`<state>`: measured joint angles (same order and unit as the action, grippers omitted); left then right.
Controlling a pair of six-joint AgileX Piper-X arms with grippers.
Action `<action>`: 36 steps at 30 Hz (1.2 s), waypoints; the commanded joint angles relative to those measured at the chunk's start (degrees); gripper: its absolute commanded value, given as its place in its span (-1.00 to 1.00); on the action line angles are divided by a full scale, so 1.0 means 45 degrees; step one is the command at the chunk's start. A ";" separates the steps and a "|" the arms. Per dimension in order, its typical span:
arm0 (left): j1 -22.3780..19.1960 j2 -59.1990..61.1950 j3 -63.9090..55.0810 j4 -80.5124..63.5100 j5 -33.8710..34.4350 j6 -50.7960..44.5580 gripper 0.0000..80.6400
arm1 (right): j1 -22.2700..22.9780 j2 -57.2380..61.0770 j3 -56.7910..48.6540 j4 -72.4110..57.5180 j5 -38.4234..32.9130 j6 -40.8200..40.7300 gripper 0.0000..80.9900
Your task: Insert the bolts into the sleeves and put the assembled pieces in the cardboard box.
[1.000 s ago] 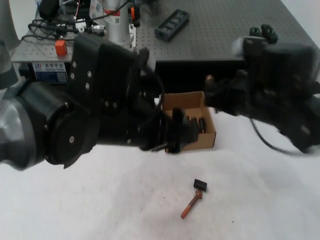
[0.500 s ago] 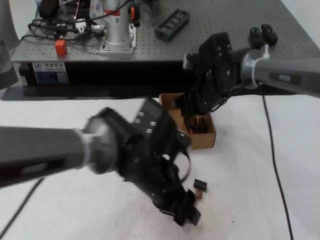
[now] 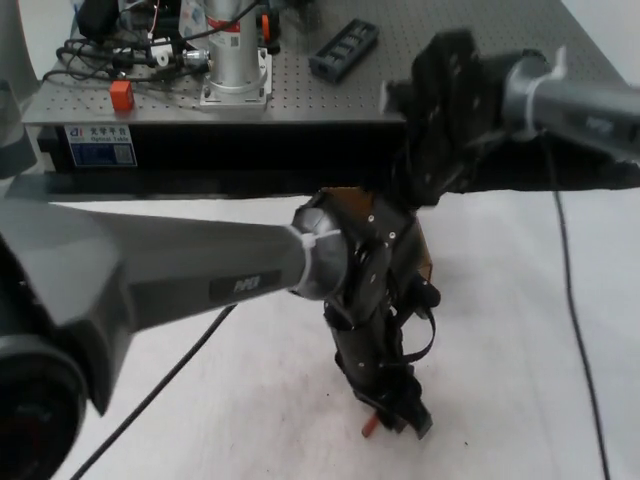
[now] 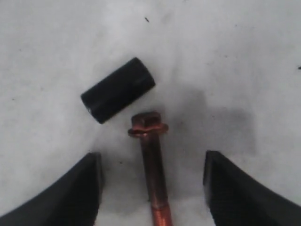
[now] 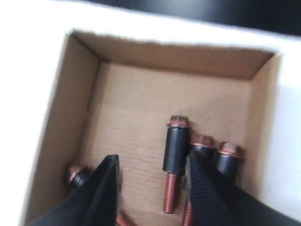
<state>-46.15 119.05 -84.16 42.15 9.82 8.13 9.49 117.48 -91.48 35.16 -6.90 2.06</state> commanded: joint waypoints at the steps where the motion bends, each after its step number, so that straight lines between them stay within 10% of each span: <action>1: -0.0078 0.0589 -0.0622 0.0198 -0.0140 0.0259 0.02 | -0.0340 -0.1247 -0.0145 0.0229 -0.0130 -0.0067 -0.19; 8: -0.0094 0.0853 -0.1133 0.1360 -0.0140 0.0534 -0.99 | -0.0996 -0.3189 -0.0116 0.2322 -0.0181 -0.0666 -0.19; 14: -0.0069 0.0514 -0.1528 0.2425 -0.0618 0.0398 -0.99 | -0.1438 -0.4721 0.0377 0.3547 -0.0381 -0.1052 -0.19; 28: 0.0725 -0.0438 0.0924 0.3876 -0.1805 0.0458 -0.99 | -0.0075 -0.6426 0.5974 0.3307 -0.0299 -0.2071 -0.19; 36: 0.0731 -0.0438 0.1708 0.3545 -0.1345 0.0199 0.00 | 0.1064 -0.5048 0.6305 0.2018 -0.0299 -0.3482 -0.19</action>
<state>-43.05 115.24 -78.52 55.77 3.22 10.47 12.07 91.08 -62.87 48.18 -8.04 -9.62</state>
